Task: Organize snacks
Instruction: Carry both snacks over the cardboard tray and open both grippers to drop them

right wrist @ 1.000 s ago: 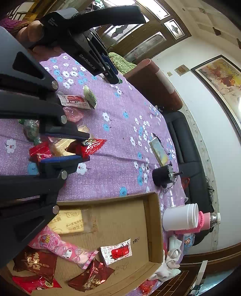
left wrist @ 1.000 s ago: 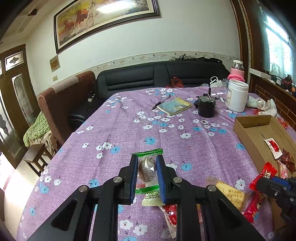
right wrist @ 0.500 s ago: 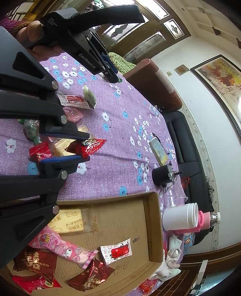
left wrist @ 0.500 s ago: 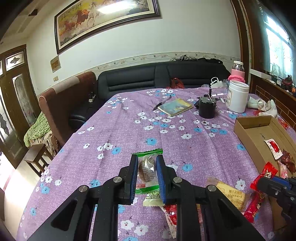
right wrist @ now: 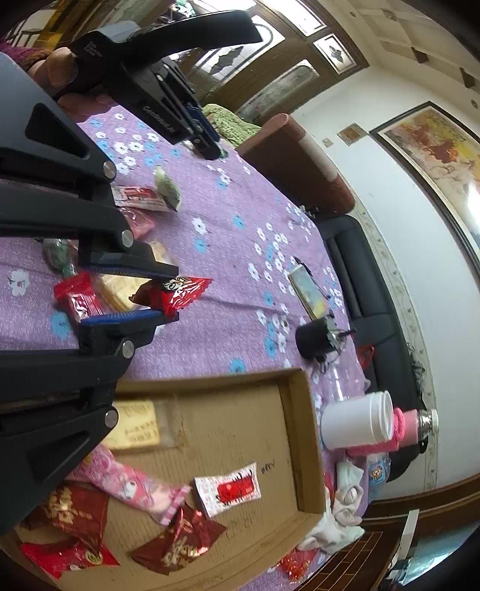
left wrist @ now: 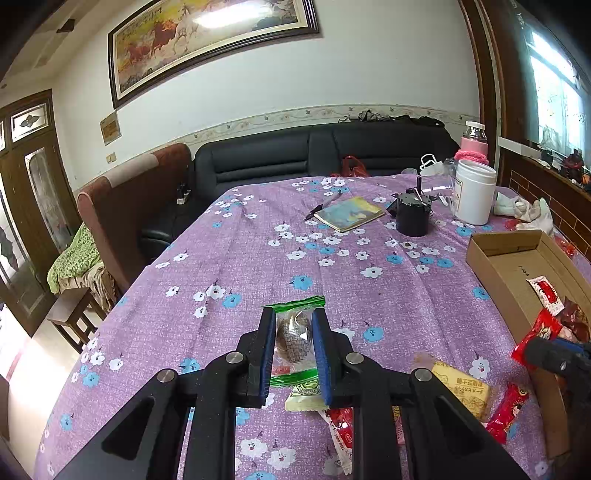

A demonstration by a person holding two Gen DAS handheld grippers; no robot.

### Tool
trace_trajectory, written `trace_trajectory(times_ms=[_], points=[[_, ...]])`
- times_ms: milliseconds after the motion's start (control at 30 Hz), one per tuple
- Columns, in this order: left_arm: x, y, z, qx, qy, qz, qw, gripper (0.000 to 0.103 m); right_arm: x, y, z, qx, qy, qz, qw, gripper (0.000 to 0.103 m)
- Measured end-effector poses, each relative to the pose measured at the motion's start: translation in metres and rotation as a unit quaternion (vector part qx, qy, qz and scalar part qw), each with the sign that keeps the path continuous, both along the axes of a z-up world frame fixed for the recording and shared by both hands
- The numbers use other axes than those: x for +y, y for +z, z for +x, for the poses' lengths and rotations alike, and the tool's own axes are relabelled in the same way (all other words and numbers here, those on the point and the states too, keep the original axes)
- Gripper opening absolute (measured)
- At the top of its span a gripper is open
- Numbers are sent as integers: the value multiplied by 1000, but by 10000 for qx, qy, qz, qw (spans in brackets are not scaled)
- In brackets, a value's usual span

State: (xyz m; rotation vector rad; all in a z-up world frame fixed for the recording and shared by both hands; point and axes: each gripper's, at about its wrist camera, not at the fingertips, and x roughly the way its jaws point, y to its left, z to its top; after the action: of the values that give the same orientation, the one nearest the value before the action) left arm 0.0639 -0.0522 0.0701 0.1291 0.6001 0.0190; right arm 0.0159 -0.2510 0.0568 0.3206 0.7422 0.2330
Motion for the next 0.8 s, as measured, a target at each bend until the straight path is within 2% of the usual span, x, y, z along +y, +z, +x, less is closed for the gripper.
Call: trace_trajectory(times_ms=[267,533,667,800], points=[[-2,3,-2,-44,-73,-34,10000,20,-49,9,4,-5,-581,285,9979,16],[-25,16,-9,291,-692,-395,9964,20,-115,13,5,132,-1333,564,9894,16],[-61,28,-15,564,-1202,-530,9897,20,-147,5,6,416,-1690,692,9823,16],[-114,29,-21,968,-1773,-762,9764,20,-161,-6,8,698,-1864,793,9768,16]])
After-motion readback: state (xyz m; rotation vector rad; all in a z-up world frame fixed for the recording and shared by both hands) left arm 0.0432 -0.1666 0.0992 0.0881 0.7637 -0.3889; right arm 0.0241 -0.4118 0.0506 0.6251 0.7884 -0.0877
